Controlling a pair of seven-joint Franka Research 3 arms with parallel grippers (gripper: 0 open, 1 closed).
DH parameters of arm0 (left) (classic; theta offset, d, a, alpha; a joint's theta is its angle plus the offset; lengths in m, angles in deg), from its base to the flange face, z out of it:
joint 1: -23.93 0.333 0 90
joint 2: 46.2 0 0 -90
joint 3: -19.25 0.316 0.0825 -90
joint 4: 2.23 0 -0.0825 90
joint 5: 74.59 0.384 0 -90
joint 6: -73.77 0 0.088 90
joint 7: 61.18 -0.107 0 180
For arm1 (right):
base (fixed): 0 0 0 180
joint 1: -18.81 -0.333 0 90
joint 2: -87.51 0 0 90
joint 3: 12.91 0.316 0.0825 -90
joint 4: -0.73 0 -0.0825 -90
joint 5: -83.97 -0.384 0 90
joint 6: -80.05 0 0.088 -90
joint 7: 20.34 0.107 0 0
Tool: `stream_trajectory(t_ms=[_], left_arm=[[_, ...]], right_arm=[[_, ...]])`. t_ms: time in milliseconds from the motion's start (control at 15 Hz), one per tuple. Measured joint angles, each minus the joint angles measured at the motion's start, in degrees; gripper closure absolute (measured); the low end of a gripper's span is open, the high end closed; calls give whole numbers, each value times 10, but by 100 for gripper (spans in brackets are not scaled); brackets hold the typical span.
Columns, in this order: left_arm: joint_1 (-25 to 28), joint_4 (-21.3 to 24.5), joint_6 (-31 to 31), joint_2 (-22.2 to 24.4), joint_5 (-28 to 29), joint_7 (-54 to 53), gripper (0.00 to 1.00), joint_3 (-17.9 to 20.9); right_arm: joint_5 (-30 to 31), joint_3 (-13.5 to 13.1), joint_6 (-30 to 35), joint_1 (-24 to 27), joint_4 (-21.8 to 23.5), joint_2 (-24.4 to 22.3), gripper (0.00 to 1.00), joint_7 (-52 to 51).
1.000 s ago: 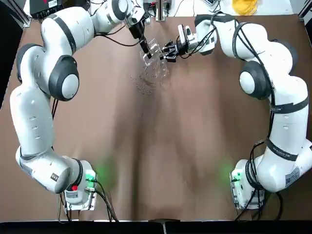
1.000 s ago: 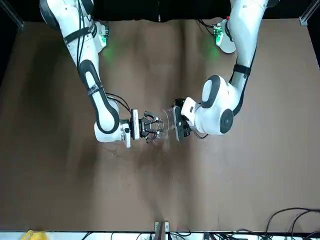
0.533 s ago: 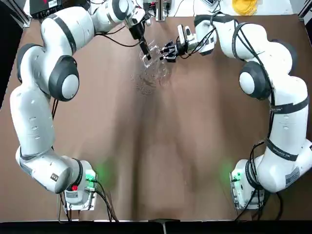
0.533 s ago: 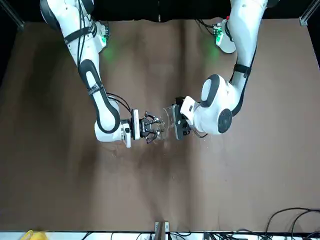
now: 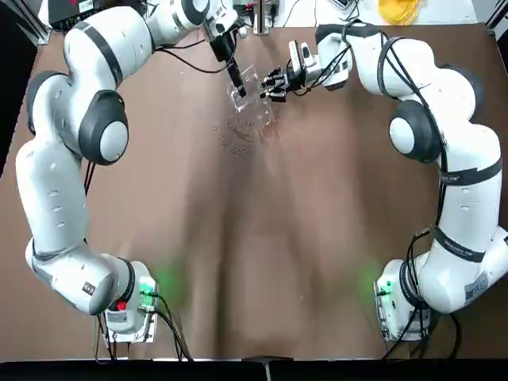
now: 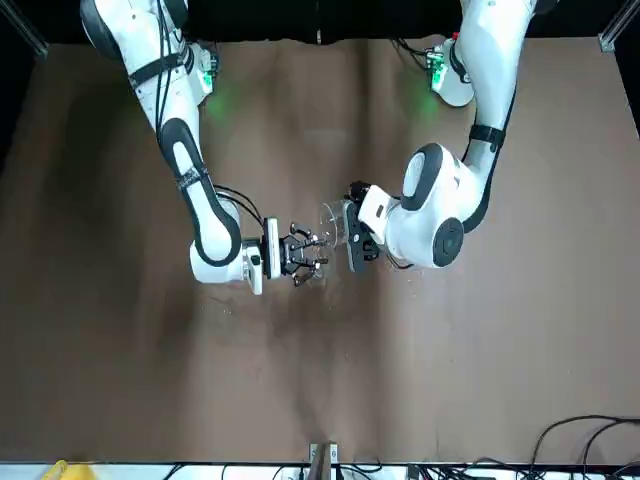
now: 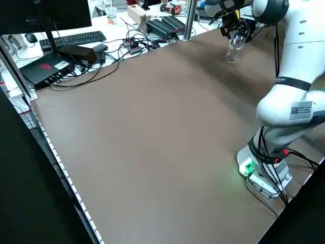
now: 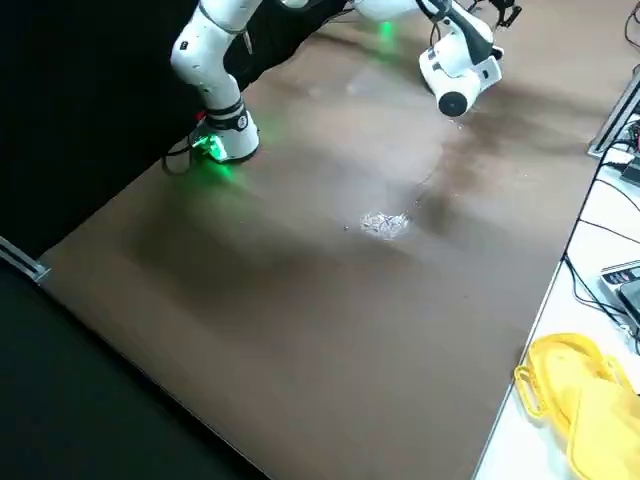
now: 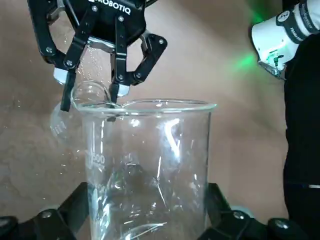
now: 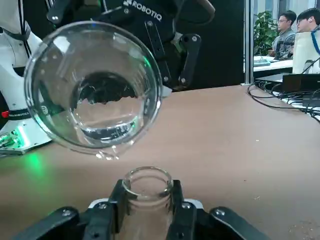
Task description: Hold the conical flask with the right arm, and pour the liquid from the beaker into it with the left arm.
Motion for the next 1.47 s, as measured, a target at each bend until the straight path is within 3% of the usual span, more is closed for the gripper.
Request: stream_trajectory(t_ms=[1467], left_arm=[[0, -15, 25, -3, 1, 93, 3, 4]], right_arm=[[23, 0, 0, -5, 0, -2, 61, -1]])
